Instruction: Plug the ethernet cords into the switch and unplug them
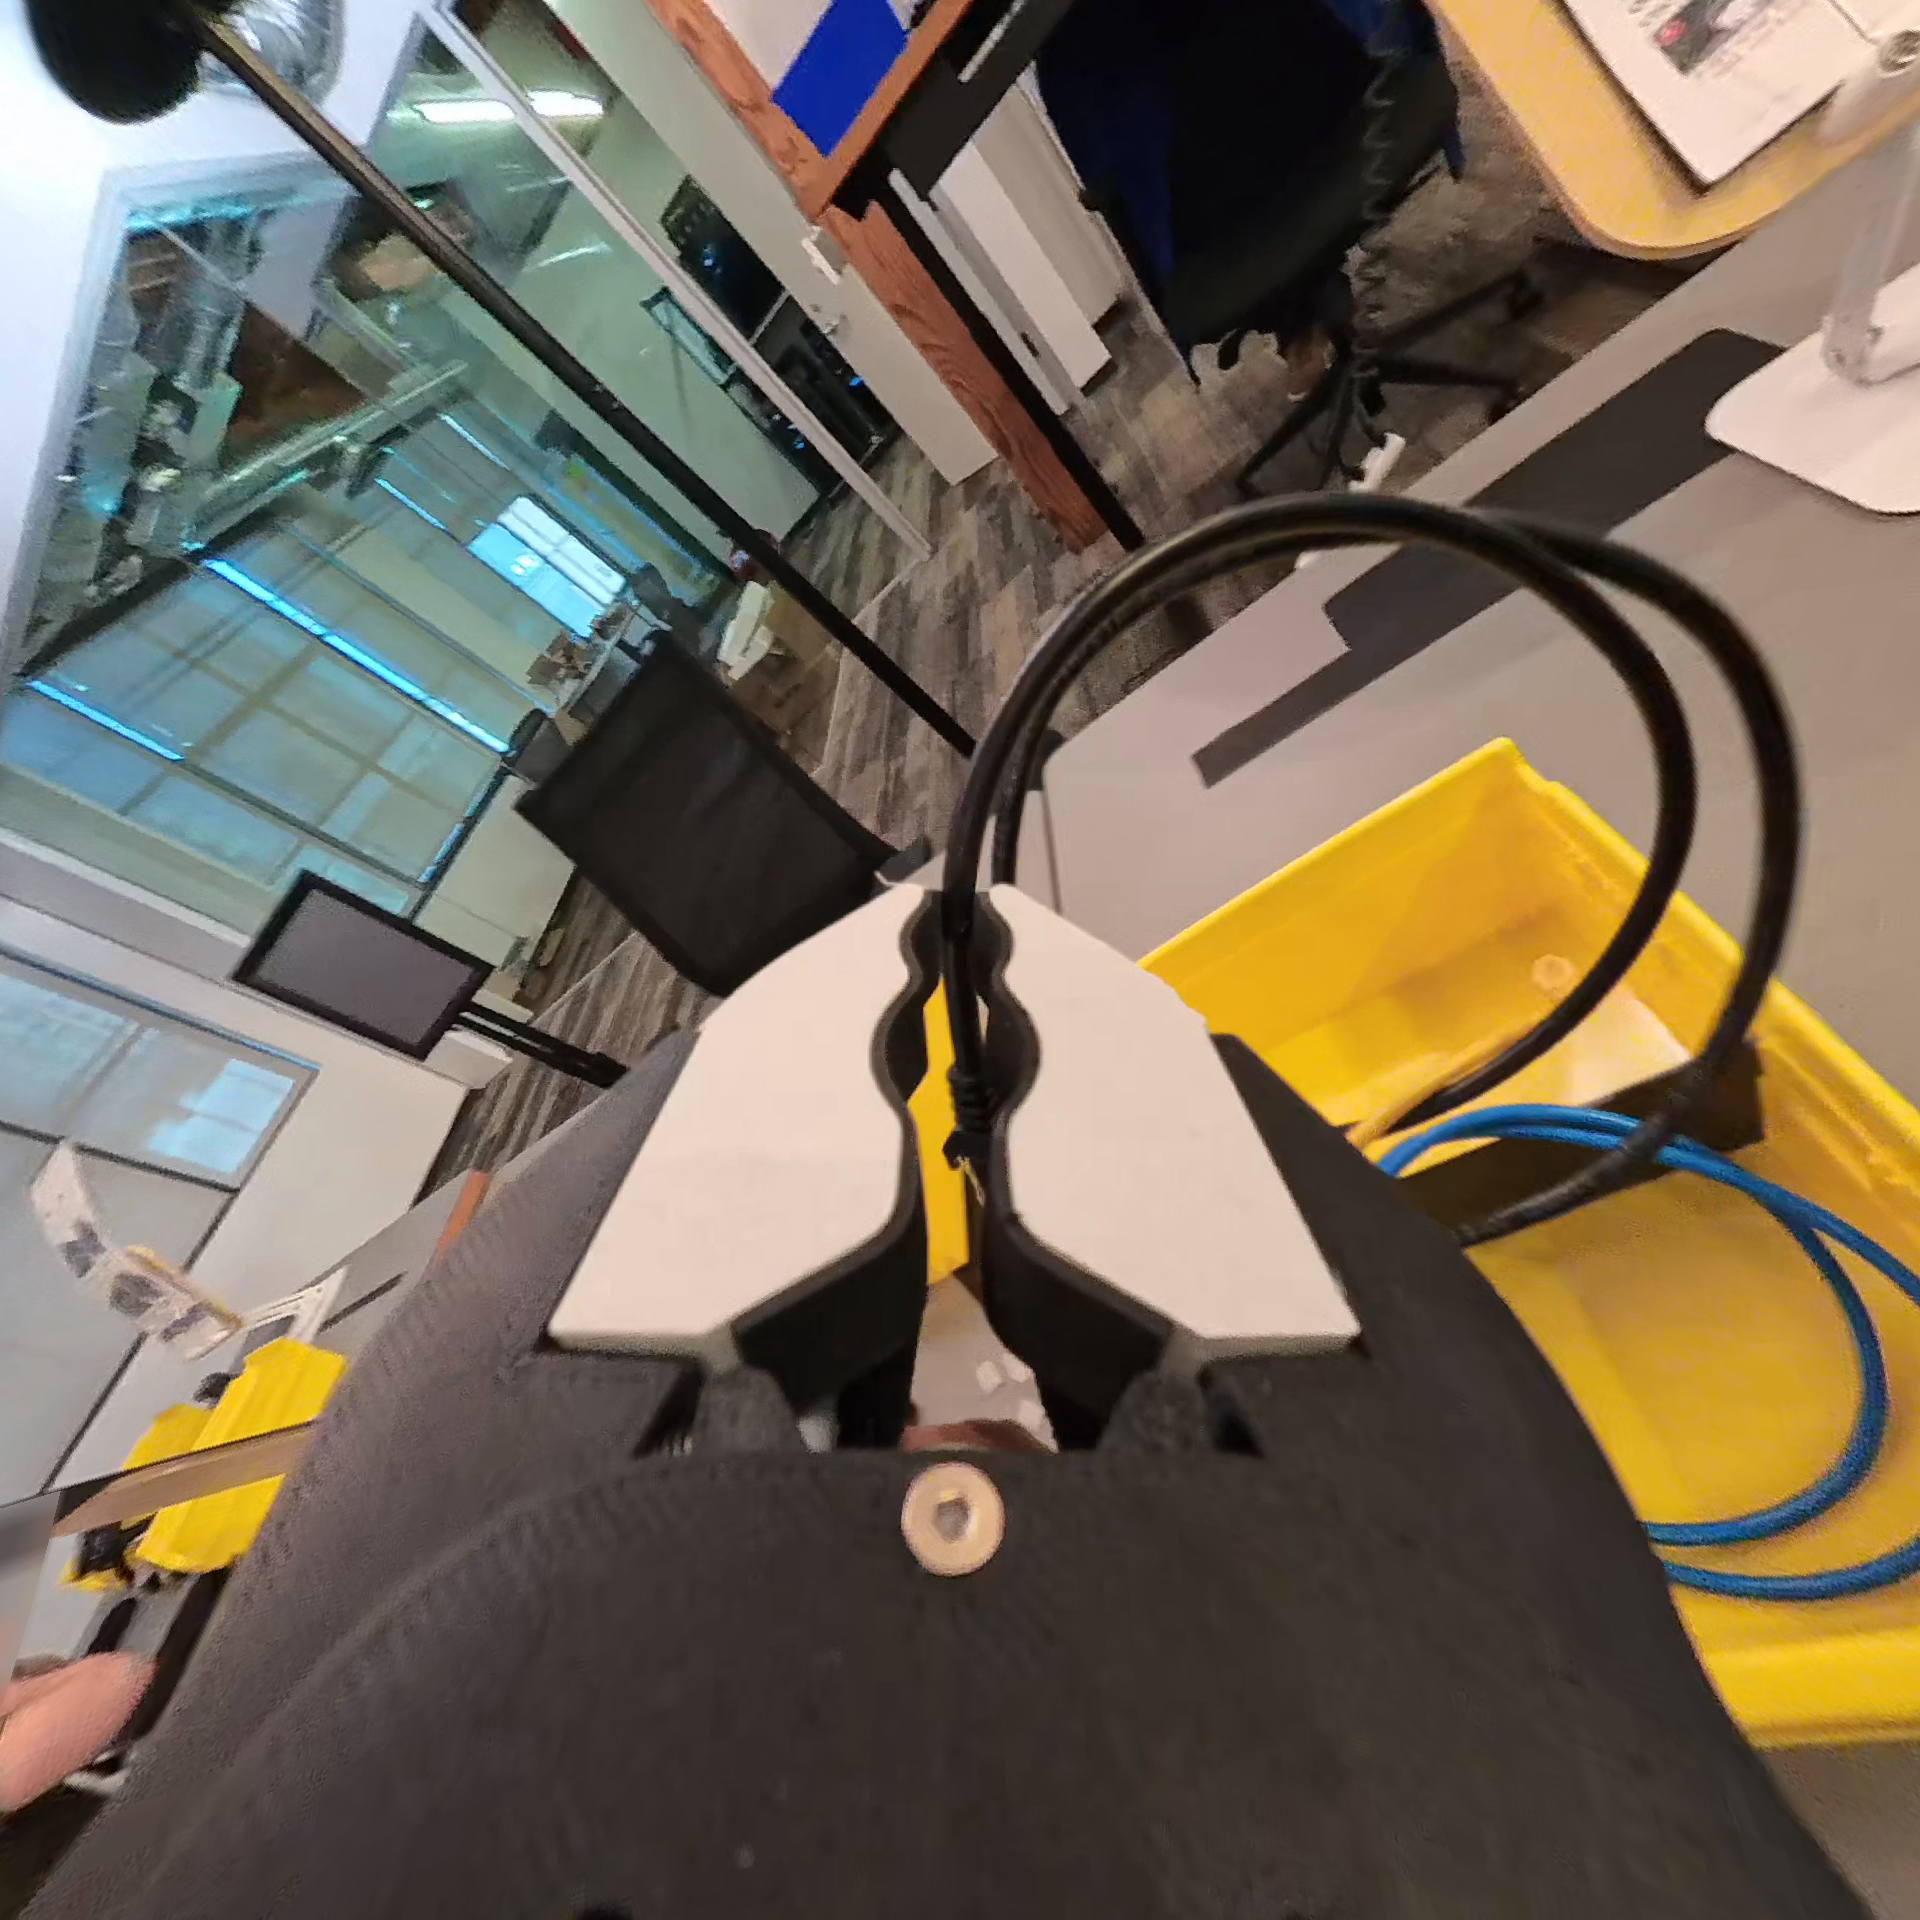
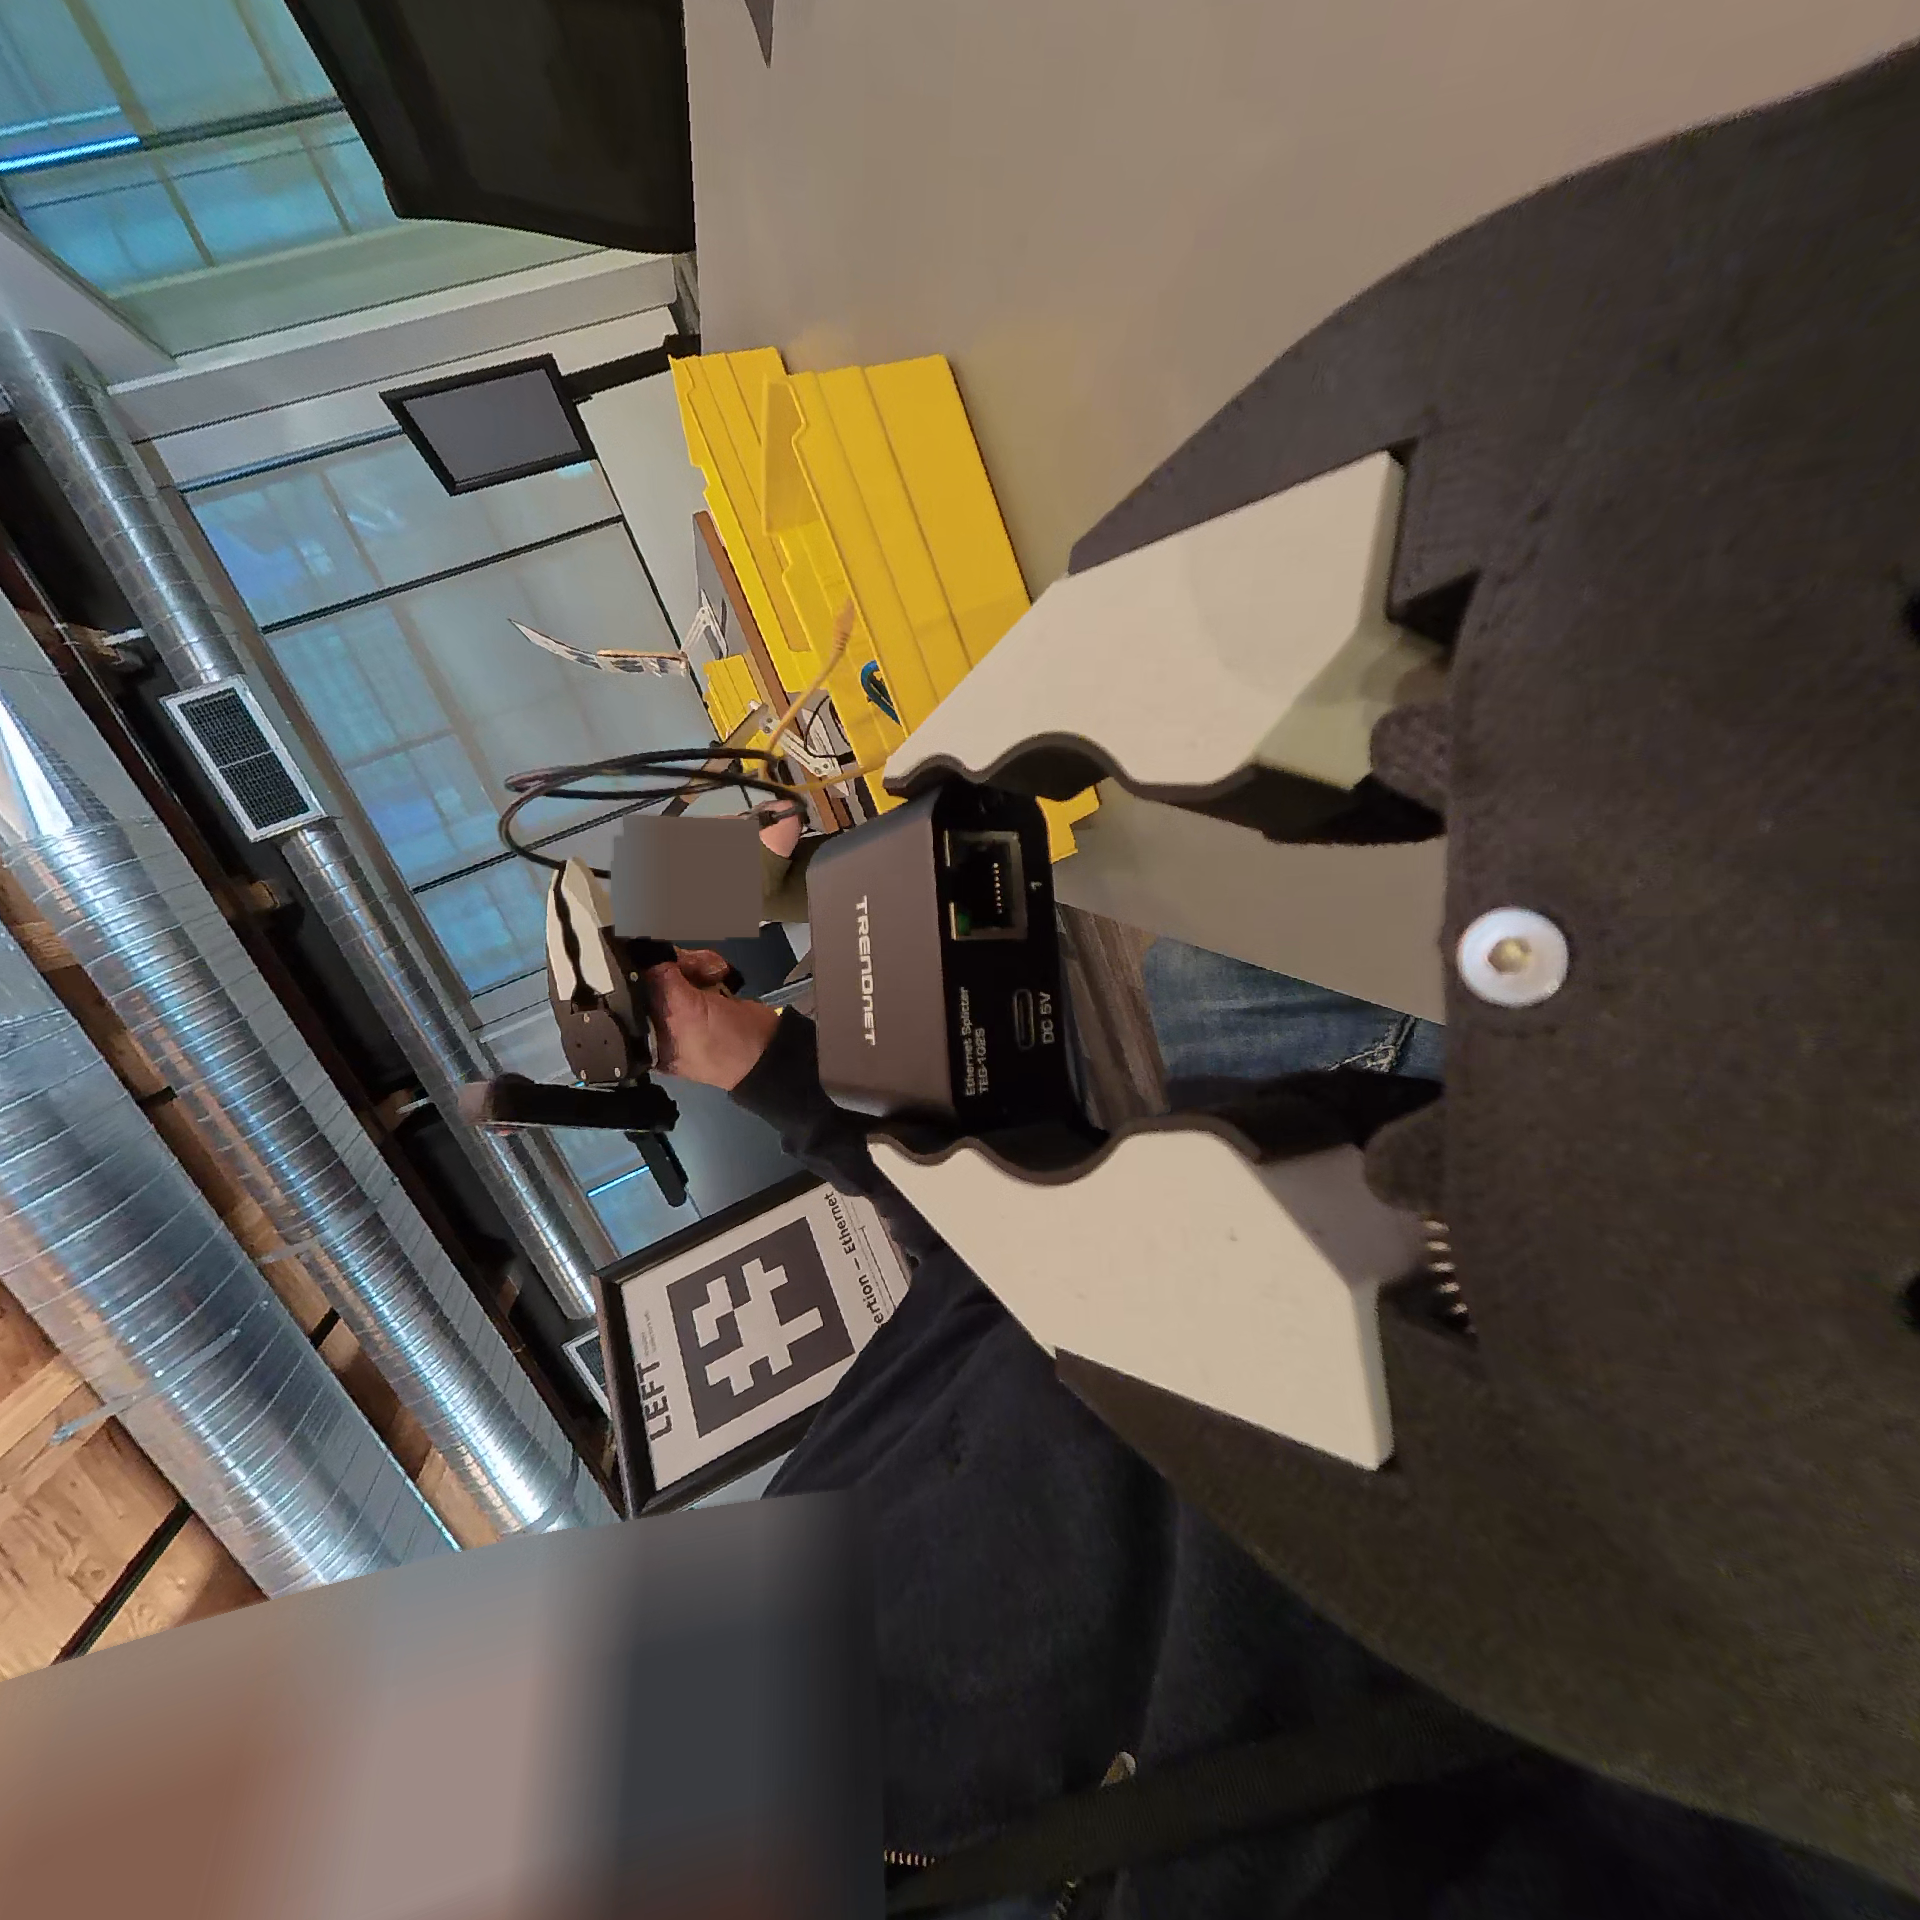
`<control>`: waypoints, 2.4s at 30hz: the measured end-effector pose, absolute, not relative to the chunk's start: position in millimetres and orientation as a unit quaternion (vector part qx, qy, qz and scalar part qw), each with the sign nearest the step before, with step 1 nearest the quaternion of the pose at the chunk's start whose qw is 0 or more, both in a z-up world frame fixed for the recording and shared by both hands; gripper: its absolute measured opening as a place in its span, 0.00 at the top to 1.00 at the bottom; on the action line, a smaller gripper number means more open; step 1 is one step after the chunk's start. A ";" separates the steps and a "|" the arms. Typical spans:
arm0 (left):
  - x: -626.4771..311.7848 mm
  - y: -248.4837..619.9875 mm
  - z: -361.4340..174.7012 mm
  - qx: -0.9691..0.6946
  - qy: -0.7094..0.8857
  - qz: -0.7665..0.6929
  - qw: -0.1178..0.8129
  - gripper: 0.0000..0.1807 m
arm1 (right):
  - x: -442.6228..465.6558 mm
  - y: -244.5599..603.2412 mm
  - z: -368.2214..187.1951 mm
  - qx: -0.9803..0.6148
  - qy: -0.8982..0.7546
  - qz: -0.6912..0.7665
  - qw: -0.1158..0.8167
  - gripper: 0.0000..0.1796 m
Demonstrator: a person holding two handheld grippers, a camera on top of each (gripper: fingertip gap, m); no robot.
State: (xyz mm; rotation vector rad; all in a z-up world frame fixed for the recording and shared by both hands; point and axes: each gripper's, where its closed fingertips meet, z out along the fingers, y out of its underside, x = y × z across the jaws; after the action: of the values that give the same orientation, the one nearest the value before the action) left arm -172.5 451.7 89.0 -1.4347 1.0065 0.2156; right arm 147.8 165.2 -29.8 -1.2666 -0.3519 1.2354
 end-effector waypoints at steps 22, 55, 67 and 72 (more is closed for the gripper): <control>-156.0 420.6 13.2 -0.641 0.563 0.084 0.514 0.97 | 134.6 166.4 -26.3 -0.552 -0.170 0.537 0.615 0.66; -152.8 373.1 -144.3 -0.709 0.686 -0.014 0.163 0.97 | 135.1 169.8 -33.2 -0.555 -0.165 0.540 0.611 0.66; -196.3 364.1 -152.8 -0.731 0.678 -0.001 0.082 0.98 | 134.3 167.5 -31.9 -0.554 -0.169 0.537 0.614 0.66; -226.9 360.1 -151.4 -0.698 0.713 0.040 0.056 0.98 | 134.3 168.3 -30.7 -0.553 -0.170 0.537 0.614 0.66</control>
State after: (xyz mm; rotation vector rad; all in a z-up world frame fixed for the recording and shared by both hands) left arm -226.9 360.1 -151.4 -2.1170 2.1644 0.1227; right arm 134.3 168.3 -30.7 -1.2754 -0.3918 1.2374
